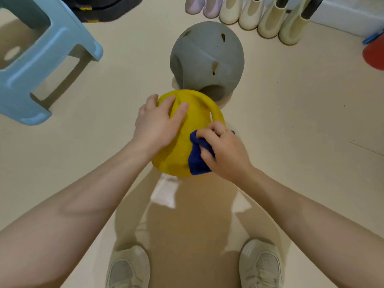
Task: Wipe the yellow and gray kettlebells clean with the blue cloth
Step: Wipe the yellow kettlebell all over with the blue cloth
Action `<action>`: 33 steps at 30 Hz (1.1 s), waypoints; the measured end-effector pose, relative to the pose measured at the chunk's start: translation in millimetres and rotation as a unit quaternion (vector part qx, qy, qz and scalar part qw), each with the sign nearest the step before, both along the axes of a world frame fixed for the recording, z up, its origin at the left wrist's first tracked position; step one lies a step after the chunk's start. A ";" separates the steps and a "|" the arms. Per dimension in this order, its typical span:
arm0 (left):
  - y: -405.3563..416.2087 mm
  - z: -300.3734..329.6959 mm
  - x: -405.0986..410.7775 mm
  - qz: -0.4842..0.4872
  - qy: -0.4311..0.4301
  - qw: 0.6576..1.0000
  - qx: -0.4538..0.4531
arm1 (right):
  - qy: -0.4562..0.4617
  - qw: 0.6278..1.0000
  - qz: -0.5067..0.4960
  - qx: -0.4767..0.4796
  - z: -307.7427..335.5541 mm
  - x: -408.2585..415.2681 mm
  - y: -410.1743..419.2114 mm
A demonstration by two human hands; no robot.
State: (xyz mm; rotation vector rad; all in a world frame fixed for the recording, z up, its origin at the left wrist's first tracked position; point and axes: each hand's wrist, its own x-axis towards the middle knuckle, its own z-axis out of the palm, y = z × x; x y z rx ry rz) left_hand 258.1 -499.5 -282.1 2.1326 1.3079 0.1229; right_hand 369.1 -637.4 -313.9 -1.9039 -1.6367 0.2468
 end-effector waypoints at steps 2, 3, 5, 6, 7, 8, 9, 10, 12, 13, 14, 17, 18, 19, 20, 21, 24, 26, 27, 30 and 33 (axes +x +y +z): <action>-3.5 -1.1 9.9 -0.025 0.066 0.995 0.069 | -0.031 0.993 0.116 -0.007 2.5 -8.9 -0.2; -2.6 -2.1 13.7 -0.026 0.088 0.993 0.075 | -0.041 0.987 0.154 -0.013 2.2 -10.4 1.9; 3.8 -7.5 10.2 -0.024 0.150 0.986 0.071 | -0.004 0.994 0.107 -0.024 -0.5 -9.8 9.0; 9.3 -12.1 0.9 -0.029 0.178 0.981 0.075 | 0.036 0.999 0.027 -0.023 -2.3 -5.9 13.2; 15.3 -16.1 -12.8 -0.037 0.187 0.978 0.080 | 0.064 0.996 -0.046 -0.035 -7.0 0.1 17.3; 20.6 -17.9 -28.3 -0.051 0.169 0.981 0.078 | 0.070 0.993 -0.072 -0.063 -12.7 4.1 18.6; 24.3 -18.2 -42.0 -0.068 0.128 0.987 0.067 | 0.054 0.993 -0.053 -0.093 -18.2 3.6 16.7; 25.7 -17.3 -50.5 -0.083 0.086 0.991 0.053 | 0.038 0.994 -0.023 -0.101 -23.3 0.4 12.7; 23.1 -16.9 -52.8 -0.107 0.060 0.991 0.044 | 0.057 0.995 -0.030 -0.079 -27.5 -7.2 4.0; 19.8 -19.1 -50.0 -0.113 0.075 0.989 0.054 | 0.083 0.992 -0.062 -0.067 -25.7 -9.8 0.8; 16.3 -21.7 -47.2 -0.114 0.085 0.988 0.068 | 0.105 0.989 -0.089 -0.048 -23.0 -10.9 -0.5; 13.0 -31.2 -46.5 -0.107 0.076 0.987 0.098 | 0.081 0.997 -0.003 0.016 -5.4 -16.1 9.4; 14.1 -34.8 -48.7 -0.103 0.073 0.986 0.109 | 0.036 0.996 0.074 0.031 -3.1 -19.8 13.9; 14.5 -37.8 -50.5 -0.103 0.073 0.985 0.120 | -0.001 0.991 0.127 0.031 -5.0 -22.5 19.3; 14.1 -40.1 -51.7 -0.108 0.072 0.983 0.130 | -0.015 0.990 0.139 0.018 -6.2 -22.5 26.5; 13.3 -41.0 -52.1 -0.115 0.070 0.981 0.137 | 0.003 0.995 0.104 -0.006 -6.0 -19.1 35.8; 14.4 -39.5 -53.0 -0.131 0.081 0.979 0.131 | 0.070 0.991 -0.100 -0.050 -4.1 0.5 63.1; 16.7 -38.0 -54.6 -0.130 0.082 0.982 0.110 | 0.056 0.990 -0.108 -0.067 -4.0 4.8 69.2; 16.4 -37.5 -56.3 -0.134 0.072 0.982 0.109 | 0.050 0.994 -0.075 -0.066 -1.3 3.6 68.2; 11.4 -40.8 -64.7 -0.156 0.031 0.977 0.143 | 0.030 0.995 0.053 -0.073 11.6 0.2 58.9; 8.1 -42.1 -68.3 -0.155 0.018 0.977 0.143 | 0.026 0.996 0.034 -0.076 13.8 3.8 81.0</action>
